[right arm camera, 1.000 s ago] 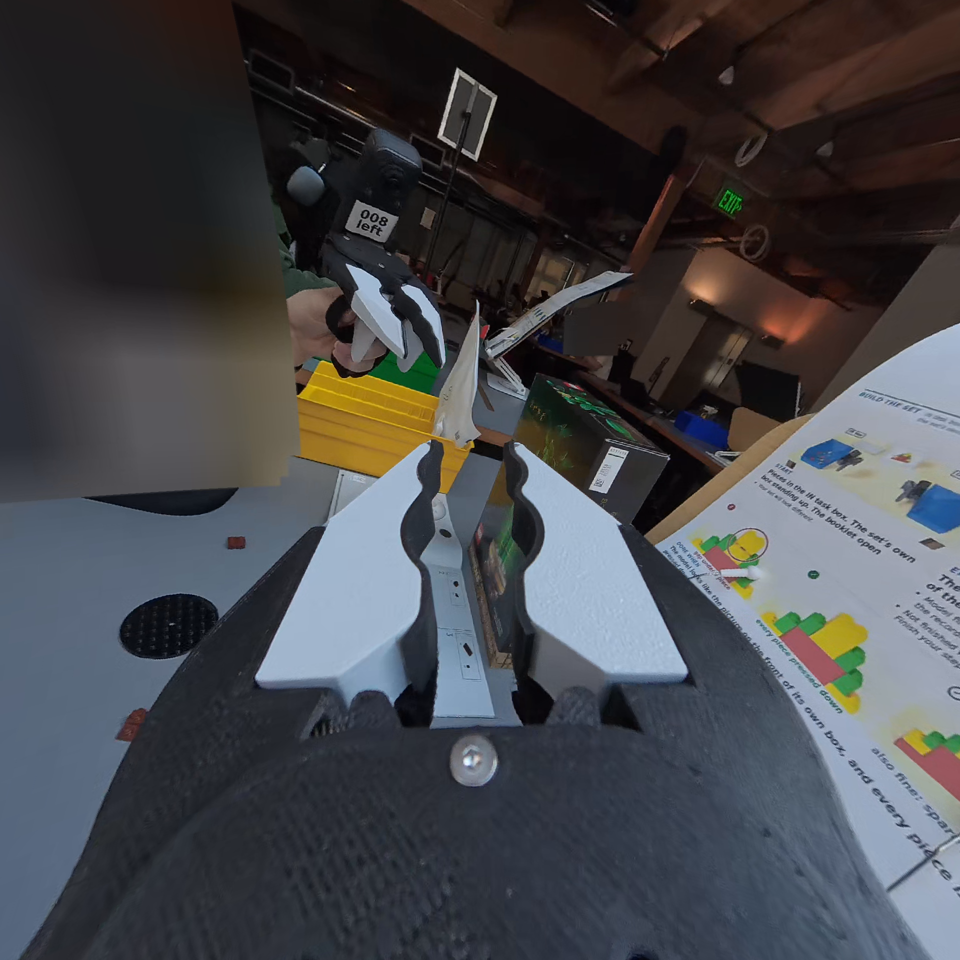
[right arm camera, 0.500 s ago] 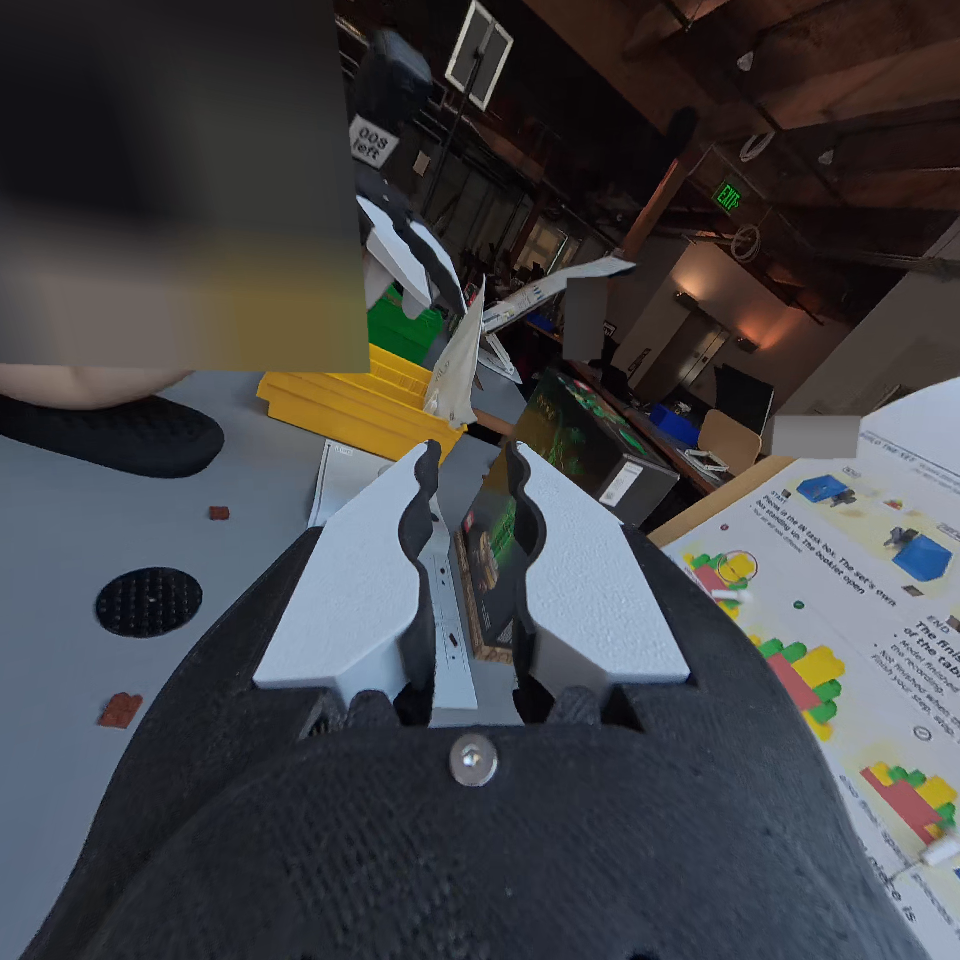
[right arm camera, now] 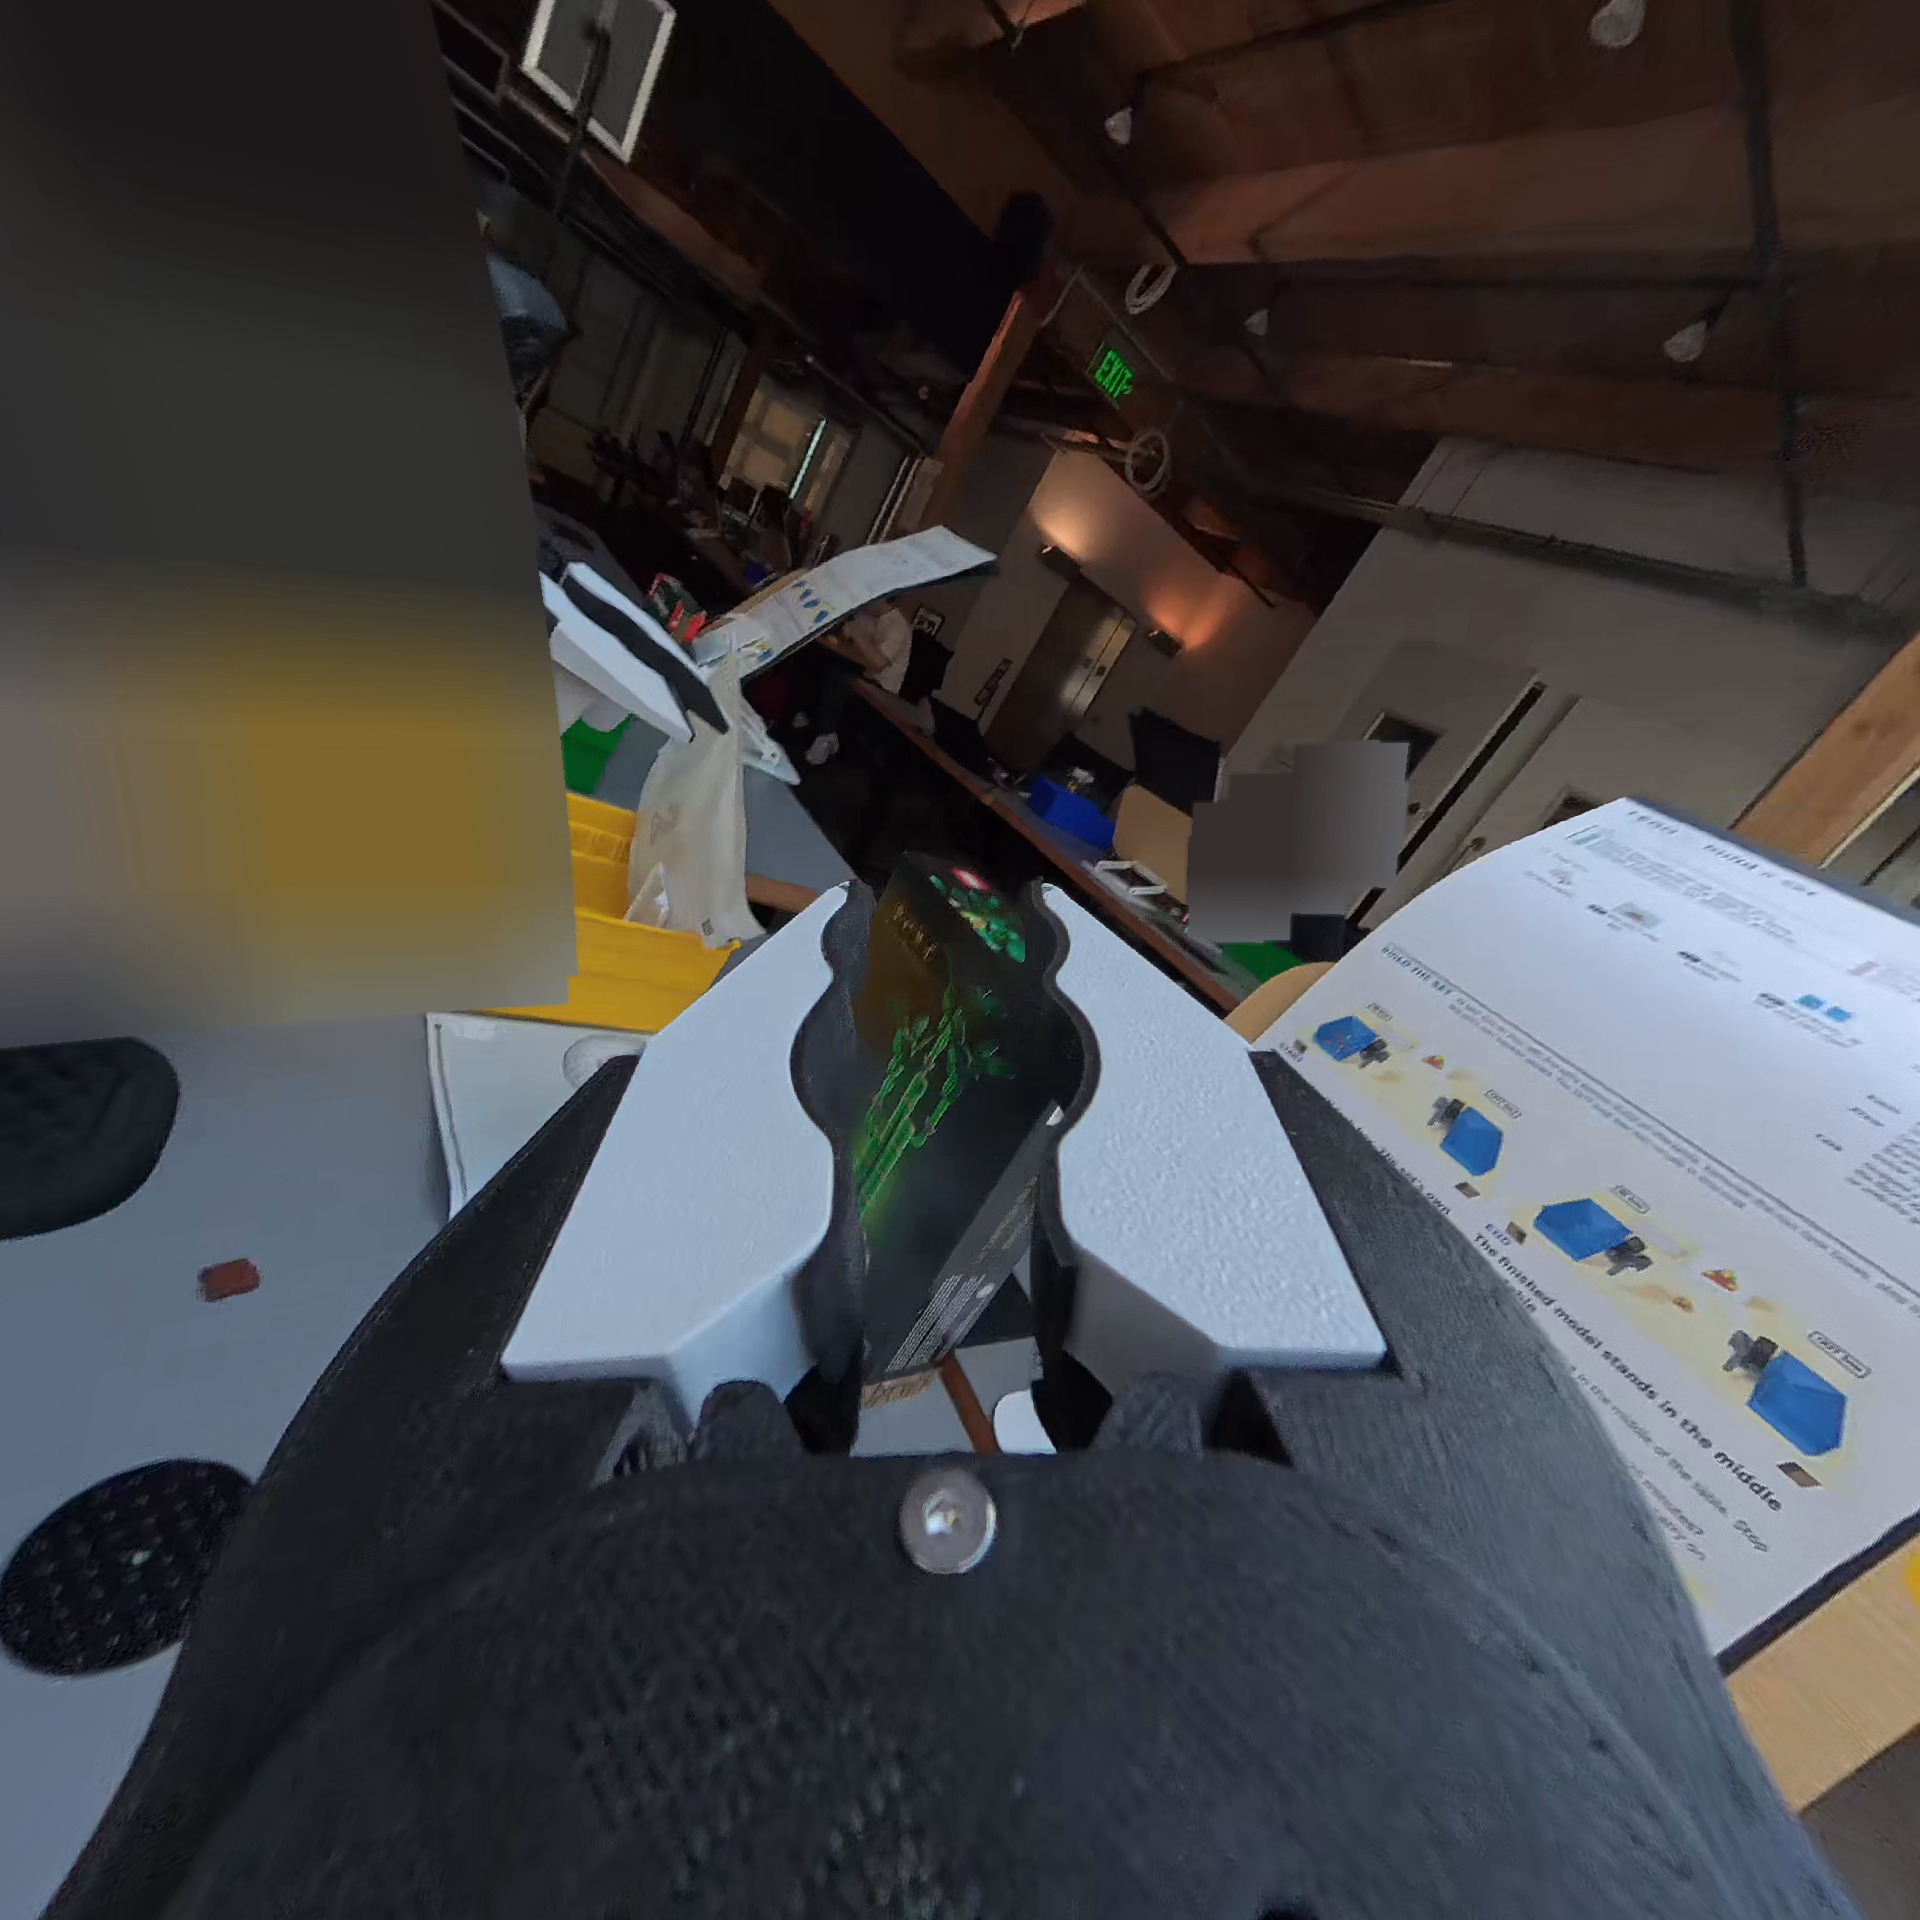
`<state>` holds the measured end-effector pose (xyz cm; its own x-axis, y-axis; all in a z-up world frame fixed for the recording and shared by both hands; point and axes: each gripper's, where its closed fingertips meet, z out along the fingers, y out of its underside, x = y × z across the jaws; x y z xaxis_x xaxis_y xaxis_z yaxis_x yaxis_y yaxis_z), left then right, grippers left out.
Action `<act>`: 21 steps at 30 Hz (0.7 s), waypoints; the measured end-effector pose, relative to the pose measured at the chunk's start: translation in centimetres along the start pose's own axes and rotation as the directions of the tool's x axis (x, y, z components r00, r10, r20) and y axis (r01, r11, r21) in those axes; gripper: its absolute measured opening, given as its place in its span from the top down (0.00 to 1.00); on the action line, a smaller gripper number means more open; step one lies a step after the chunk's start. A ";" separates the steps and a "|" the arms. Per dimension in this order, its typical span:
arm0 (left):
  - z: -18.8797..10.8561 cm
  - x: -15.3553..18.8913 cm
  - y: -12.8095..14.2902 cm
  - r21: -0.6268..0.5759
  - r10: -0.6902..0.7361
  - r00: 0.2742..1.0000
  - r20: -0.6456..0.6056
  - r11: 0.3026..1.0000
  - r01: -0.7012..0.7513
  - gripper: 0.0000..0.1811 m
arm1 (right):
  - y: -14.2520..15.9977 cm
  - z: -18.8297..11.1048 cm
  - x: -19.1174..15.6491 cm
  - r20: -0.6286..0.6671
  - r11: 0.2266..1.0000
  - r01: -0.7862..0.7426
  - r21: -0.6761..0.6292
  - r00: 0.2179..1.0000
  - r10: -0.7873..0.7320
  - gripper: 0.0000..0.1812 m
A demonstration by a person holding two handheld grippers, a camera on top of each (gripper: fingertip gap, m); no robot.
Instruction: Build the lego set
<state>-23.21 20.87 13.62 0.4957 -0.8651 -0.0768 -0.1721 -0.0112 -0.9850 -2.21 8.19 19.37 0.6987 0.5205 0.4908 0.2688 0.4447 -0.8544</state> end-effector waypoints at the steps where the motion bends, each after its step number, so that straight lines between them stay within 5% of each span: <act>1: -0.6 -0.5 -0.2 0.019 -0.015 1.000 0.027 1.000 0.015 0.80 | -1.3 -0.2 0.3 -0.057 0.999 0.008 0.043 0.998 -0.006 0.86; 9: -4.5 -1.1 -3.2 0.253 -0.194 0.981 0.016 0.950 0.184 0.84 | -0.5 -0.2 3.0 -0.114 0.943 -0.317 0.104 0.938 0.328 0.85; 11: -5.9 -1.3 -3.8 0.281 -0.214 0.976 0.040 0.940 0.194 0.84 | -0.6 -1.1 2.9 -0.094 0.931 -0.280 0.233 0.947 0.308 0.91; 15: -8.4 -1.0 -6.1 0.391 -0.229 0.970 0.081 0.903 0.181 0.85 | -0.3 -1.1 3.3 0.046 0.859 -0.470 0.204 0.881 0.471 0.87; 21: -9.9 -2.2 -6.0 0.362 -0.210 0.952 0.222 0.924 0.119 0.77 | -1.1 -2.0 4.0 0.072 0.828 -0.489 0.275 0.869 0.490 0.87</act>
<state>-31.70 17.82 21.25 0.6973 -0.7099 0.0991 0.2083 0.0685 -0.9757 1.58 8.33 21.98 0.6914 0.7222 0.0204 -0.3015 0.3140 -0.9003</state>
